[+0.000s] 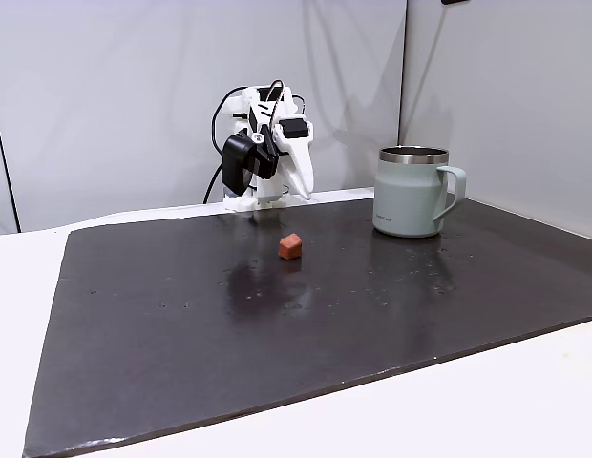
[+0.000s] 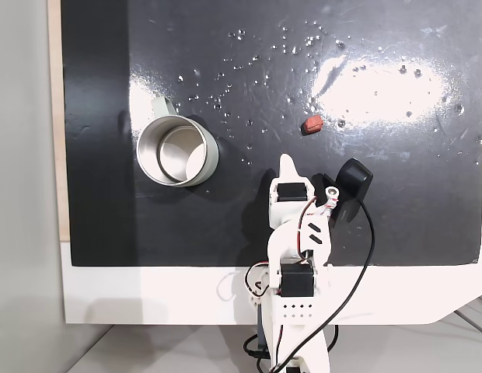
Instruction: Grasp a cube and put it in the cup.
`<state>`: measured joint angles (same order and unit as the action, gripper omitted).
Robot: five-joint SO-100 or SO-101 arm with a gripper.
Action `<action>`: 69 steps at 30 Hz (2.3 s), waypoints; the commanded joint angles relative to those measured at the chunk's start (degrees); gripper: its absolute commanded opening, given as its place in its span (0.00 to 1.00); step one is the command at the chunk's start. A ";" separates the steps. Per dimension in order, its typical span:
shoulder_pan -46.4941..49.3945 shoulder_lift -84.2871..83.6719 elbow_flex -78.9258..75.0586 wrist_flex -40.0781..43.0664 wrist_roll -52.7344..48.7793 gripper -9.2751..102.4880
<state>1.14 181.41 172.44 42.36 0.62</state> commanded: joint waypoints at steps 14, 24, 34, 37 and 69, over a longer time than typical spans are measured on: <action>-1.67 0.70 -0.26 0.09 -0.35 0.08; -2.29 -0.26 -14.94 9.14 -3.34 0.08; 2.99 -14.77 -35.24 15.91 -8.44 0.08; 5.45 -19.42 -39.46 16.44 -9.76 0.08; 6.86 -78.40 -87.10 38.76 -21.88 0.08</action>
<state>8.70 104.41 90.88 79.37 -19.95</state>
